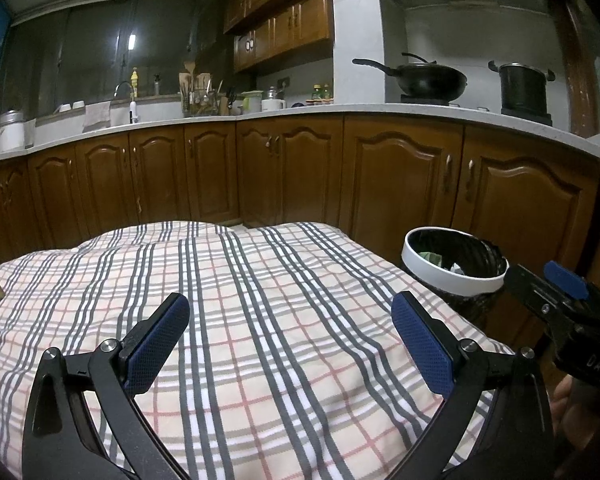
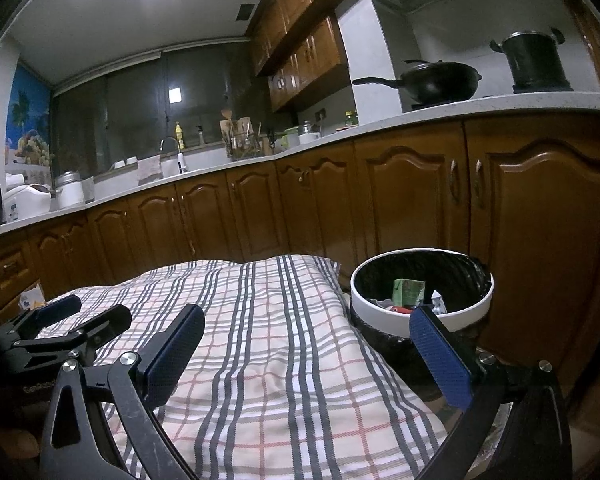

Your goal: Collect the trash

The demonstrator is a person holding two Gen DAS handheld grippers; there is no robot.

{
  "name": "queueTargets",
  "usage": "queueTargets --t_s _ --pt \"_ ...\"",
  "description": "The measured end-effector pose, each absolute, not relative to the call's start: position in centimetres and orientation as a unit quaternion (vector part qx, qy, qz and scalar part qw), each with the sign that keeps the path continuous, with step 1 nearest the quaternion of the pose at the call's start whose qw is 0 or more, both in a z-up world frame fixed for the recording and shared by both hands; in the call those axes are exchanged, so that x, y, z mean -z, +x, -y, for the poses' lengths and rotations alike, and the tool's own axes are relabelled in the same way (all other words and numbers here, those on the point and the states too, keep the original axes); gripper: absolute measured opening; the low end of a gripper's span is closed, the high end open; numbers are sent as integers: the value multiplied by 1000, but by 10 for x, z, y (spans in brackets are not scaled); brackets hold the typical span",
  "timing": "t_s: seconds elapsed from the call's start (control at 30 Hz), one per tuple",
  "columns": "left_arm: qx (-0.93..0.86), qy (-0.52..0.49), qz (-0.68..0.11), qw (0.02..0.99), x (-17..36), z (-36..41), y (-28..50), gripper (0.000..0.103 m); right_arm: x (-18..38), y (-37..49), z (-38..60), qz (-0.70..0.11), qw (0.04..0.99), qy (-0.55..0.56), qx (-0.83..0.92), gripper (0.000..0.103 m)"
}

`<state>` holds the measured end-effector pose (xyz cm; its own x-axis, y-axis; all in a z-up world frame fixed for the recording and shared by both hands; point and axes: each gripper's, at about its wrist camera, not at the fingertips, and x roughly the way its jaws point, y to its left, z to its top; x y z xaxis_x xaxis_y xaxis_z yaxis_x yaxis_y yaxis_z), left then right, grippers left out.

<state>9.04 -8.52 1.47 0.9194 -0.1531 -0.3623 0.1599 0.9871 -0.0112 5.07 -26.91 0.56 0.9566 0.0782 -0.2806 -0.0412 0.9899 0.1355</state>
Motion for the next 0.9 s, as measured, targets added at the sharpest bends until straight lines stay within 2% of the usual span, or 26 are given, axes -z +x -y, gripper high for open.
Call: queueTargets --t_s 0.9 --pt "87 11 -189 978 -12 83 95 103 -7 51 269 -147 986 66 -30 103"
